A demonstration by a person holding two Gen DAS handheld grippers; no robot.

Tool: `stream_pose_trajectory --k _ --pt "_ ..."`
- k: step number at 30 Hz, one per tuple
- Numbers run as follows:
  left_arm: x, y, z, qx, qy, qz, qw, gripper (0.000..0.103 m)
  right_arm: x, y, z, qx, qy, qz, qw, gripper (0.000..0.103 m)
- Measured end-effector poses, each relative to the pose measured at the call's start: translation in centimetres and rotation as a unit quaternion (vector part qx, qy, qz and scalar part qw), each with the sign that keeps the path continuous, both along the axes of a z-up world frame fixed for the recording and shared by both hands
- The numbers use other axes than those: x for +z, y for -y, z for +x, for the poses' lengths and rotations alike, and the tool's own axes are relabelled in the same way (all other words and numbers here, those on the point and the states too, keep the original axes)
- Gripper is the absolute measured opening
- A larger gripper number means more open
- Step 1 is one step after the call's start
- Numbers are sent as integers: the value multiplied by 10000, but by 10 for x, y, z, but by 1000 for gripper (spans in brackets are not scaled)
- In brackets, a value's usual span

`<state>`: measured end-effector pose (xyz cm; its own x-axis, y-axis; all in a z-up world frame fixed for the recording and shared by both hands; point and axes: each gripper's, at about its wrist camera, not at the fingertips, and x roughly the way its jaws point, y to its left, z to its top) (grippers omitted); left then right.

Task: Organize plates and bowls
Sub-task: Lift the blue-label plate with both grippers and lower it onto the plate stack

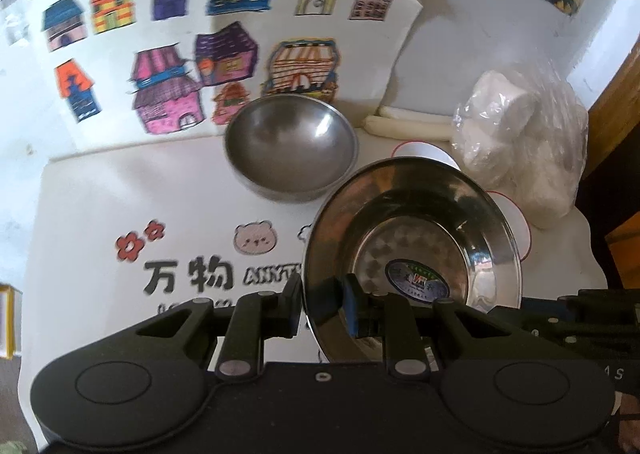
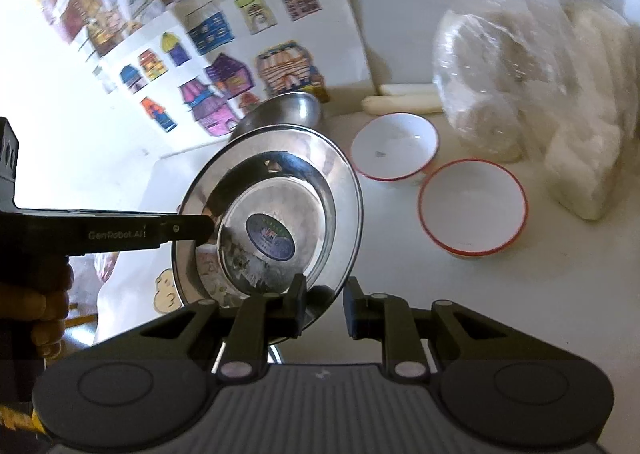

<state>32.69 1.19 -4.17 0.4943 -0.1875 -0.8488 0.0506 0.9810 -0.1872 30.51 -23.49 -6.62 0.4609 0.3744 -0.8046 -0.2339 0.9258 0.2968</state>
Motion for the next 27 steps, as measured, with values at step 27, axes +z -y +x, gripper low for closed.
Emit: stream_pose_trajectory --k 27 --pt "-20 -49 -95 851 -732 -158 9936 24 -17 -56 -29 1619 -719 -202 9840 22"
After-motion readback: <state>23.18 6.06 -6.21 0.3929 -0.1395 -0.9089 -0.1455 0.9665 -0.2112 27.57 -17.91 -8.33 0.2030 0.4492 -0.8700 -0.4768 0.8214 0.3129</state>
